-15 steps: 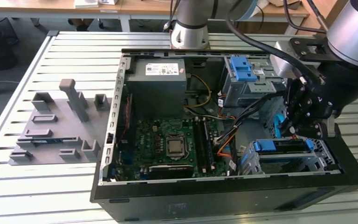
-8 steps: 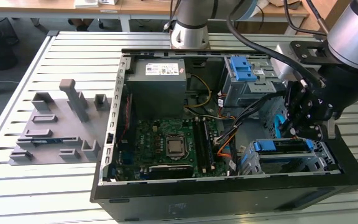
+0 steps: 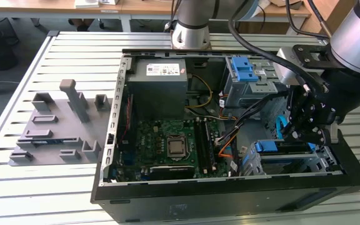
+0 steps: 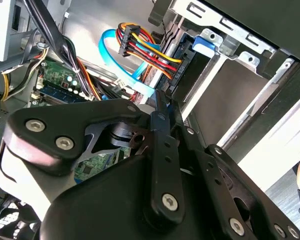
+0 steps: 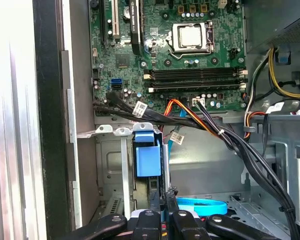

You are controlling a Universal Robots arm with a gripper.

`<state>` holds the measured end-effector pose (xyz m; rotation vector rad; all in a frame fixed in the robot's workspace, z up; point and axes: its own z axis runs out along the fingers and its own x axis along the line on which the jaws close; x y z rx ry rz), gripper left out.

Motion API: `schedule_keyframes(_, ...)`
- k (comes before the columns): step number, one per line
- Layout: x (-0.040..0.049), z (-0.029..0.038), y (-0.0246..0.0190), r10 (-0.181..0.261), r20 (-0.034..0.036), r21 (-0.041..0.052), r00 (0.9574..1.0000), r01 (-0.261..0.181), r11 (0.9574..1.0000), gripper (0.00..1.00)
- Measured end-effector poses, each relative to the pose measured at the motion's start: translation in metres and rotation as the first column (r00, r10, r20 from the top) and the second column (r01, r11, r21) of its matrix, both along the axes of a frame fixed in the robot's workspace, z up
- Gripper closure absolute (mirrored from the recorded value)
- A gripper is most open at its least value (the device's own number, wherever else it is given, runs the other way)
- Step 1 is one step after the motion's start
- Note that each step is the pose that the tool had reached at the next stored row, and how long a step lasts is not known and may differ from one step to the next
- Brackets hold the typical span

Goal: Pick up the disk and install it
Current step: 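Insert the second disk wire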

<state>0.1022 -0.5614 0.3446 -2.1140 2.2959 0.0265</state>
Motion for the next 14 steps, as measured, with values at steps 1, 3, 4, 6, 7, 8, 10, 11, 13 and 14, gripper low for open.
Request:
schedule_keyframes(1,0.0000,-0.0005,-0.0003,0.000,0.0000,0.0007,1.0000,0.000,1.0000,0.84)
schedule_keyframes(3,0.0000,-0.0016,-0.0011,0.000,0.0000,0.0067,1.0000,0.000,1.0000,0.84)
schedule_keyframes(4,0.0000,-0.0020,-0.0013,0.000,0.0000,0.0124,1.0000,0.000,0.9999,0.84)
schedule_keyframes(6,0.0000,-0.0023,-0.0014,0.000,-0.0001,0.0165,1.0000,0.000,0.9999,0.84)
schedule_keyframes(7,0.0000,-0.0023,-0.0014,0.000,-0.0001,0.0166,1.0000,0.000,0.9999,0.84)
schedule_keyframes(8,0.0000,-0.0024,-0.0015,0.000,-0.0001,0.0165,1.0000,0.000,0.9999,0.84)
schedule_keyframes(10,0.0001,-0.0031,-0.0022,0.000,-0.0001,0.0166,1.0000,0.000,0.9999,0.84)
schedule_keyframes(11,0.0001,-0.0036,-0.0027,0.000,0.0000,0.0167,1.0000,0.000,0.9999,0.84)
schedule_keyframes(13,0.0001,-0.0050,-0.0033,0.000,0.0000,0.0186,1.0000,0.000,0.9998,0.84)
schedule_keyframes(14,0.0001,-0.0055,-0.0034,0.000,0.0000,0.0198,1.0000,0.000,0.9998,0.84)
